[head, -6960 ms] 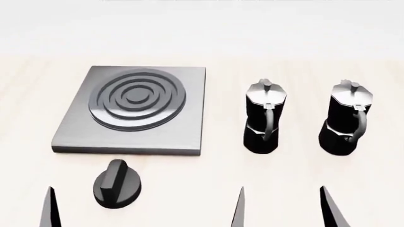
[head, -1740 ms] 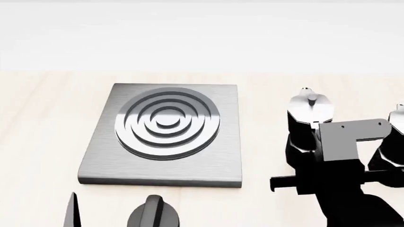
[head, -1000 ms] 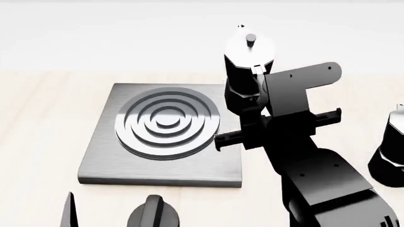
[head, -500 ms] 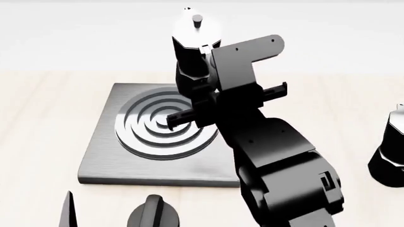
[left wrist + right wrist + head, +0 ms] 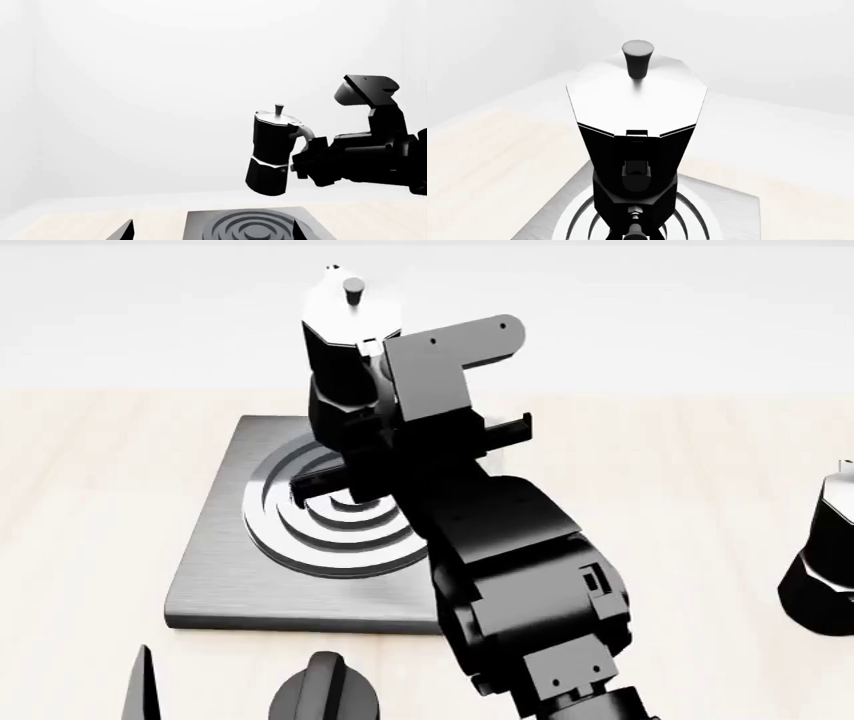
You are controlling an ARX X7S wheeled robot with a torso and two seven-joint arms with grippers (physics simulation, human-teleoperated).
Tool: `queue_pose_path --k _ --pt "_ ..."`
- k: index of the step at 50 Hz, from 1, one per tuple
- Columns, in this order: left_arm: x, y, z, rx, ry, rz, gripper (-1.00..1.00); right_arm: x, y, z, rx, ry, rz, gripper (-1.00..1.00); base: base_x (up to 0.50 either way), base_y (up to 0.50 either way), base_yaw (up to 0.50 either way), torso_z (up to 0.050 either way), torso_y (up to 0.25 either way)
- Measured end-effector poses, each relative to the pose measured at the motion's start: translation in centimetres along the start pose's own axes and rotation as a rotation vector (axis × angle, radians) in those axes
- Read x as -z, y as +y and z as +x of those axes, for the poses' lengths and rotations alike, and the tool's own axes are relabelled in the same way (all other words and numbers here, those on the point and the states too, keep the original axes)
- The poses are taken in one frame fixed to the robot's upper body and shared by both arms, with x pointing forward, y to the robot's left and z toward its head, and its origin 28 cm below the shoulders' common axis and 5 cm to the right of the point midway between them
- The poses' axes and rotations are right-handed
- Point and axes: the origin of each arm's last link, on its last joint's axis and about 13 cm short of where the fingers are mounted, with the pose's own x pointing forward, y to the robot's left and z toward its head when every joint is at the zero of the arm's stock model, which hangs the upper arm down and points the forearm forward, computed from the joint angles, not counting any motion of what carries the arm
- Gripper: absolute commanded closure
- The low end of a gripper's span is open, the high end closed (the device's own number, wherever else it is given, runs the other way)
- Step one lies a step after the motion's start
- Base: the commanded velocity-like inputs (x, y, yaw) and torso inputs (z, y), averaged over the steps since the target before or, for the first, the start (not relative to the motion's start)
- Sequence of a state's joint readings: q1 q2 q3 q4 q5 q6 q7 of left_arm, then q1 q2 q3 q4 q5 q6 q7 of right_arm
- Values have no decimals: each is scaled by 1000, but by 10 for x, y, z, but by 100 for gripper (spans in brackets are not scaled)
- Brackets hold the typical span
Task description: Put both moka pots on the stove.
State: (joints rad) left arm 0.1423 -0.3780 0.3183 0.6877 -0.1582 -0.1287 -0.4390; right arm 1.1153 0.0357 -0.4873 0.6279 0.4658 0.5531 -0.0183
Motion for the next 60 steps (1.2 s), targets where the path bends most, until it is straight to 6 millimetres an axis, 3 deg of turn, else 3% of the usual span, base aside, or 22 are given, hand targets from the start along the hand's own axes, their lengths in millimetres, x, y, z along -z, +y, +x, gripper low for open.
queue_pose_path --k 24,60 --pt "0 1 -1 16 -8 -6 -100 17 16 12 -42 25 -2 100 0 0 0 1 1" --pt "0 1 -2 18 -13 -1 -100 31 19 14 -47 55 -16 100 0 0 0 0 -67"
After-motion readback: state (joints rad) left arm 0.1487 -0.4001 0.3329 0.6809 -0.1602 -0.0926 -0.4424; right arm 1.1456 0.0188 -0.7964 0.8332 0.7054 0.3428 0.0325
